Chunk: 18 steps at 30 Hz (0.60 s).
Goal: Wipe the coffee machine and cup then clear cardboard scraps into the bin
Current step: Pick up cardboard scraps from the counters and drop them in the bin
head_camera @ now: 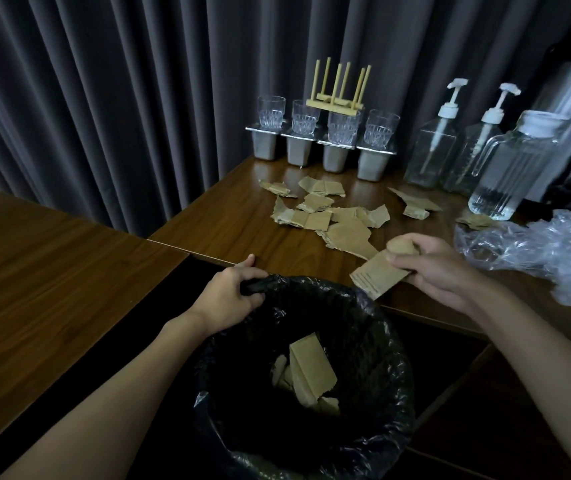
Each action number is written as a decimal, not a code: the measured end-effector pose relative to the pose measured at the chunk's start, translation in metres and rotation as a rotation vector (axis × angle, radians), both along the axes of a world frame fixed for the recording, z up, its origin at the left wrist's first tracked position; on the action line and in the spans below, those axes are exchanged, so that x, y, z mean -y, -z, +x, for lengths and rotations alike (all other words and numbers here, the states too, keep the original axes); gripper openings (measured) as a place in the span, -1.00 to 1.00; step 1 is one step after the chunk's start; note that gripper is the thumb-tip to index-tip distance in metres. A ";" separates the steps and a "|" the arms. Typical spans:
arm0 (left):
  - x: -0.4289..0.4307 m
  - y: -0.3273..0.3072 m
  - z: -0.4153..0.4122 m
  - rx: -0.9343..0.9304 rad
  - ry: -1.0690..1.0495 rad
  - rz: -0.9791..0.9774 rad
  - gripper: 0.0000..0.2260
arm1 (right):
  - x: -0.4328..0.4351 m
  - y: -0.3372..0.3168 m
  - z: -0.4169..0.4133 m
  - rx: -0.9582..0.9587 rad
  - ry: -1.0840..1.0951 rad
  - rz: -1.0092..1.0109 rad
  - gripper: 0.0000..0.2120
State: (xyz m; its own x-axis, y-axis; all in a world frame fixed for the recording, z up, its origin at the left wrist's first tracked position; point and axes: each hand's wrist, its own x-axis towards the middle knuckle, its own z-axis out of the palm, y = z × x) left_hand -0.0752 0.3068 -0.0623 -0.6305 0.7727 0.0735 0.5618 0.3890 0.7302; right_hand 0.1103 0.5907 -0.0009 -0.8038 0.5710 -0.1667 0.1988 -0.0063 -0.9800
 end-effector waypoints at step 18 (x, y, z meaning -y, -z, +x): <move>0.004 -0.001 -0.003 0.016 0.024 0.040 -0.68 | 0.025 0.000 -0.045 0.128 -0.236 0.539 -0.63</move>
State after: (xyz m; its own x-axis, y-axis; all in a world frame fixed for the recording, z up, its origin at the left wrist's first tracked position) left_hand -0.0785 0.3032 -0.0614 -0.6135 0.7840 0.0944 0.5583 0.3460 0.7541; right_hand 0.0650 0.5661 -0.0009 -0.9120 0.4102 -0.0072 0.2510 0.5439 -0.8007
